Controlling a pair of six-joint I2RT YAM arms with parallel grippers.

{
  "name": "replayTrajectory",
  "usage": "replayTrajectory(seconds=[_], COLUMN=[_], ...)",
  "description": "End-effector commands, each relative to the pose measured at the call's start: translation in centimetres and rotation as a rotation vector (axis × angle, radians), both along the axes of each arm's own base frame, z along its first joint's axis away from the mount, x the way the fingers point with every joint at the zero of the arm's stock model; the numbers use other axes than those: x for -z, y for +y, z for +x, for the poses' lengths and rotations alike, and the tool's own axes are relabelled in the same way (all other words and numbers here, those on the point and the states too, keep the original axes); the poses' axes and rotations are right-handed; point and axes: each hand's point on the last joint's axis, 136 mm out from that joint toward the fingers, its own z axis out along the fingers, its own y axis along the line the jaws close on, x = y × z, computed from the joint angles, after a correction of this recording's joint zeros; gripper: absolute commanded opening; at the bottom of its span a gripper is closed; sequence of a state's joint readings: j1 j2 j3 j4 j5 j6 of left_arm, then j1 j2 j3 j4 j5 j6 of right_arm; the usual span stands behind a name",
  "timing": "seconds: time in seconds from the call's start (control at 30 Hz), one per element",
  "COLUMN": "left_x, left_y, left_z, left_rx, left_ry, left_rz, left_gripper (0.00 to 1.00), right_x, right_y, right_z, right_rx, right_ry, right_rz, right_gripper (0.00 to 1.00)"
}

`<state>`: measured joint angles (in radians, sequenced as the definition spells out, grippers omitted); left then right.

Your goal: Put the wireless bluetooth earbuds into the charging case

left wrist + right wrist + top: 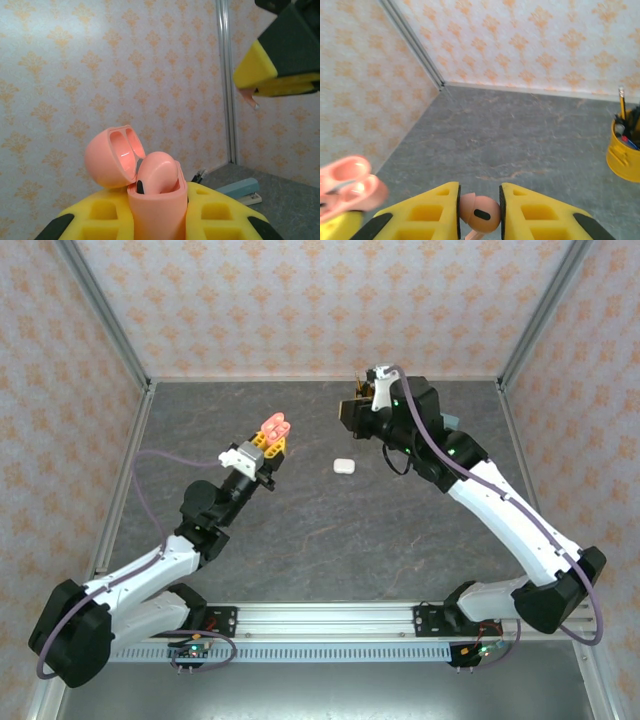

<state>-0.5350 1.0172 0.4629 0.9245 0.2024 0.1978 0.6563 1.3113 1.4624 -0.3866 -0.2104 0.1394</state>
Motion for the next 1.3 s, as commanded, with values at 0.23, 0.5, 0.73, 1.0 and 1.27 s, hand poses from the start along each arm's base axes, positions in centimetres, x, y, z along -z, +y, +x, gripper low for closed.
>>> replayTrajectory(seconds=[0.23, 0.5, 0.73, 1.0, 1.27], left_x=[-3.1, -3.5, -3.5, -3.6, -3.9], left_y=[-1.5, -2.5, -3.1, -3.5, -3.6], left_z=[-0.3, -0.3, -0.4, -0.3, -0.4], left_rx=[0.077, 0.118, 0.153, 0.169, 0.175], left_ry=[-0.068, -0.074, -0.071, -0.068, -0.071], left_rz=[-0.055, -0.049, -0.039, -0.039, -0.041], left_gripper=[0.0, 0.0, 0.0, 0.0, 0.0], right_x=[-6.1, -5.2, -4.4, -3.3, -2.0], right_y=[2.8, 5.5, 6.6, 7.1, 7.6], right_z=[-1.8, -2.6, -3.3, -3.2, -2.7], right_rx=[-0.126, -0.202, -0.248, -0.26, -0.262], right_ry=[-0.149, -0.188, -0.224, -0.216, -0.194], right_rz=[0.113, 0.072, 0.035, 0.023, 0.014], right_gripper=[0.24, 0.24, 0.24, 0.24, 0.24])
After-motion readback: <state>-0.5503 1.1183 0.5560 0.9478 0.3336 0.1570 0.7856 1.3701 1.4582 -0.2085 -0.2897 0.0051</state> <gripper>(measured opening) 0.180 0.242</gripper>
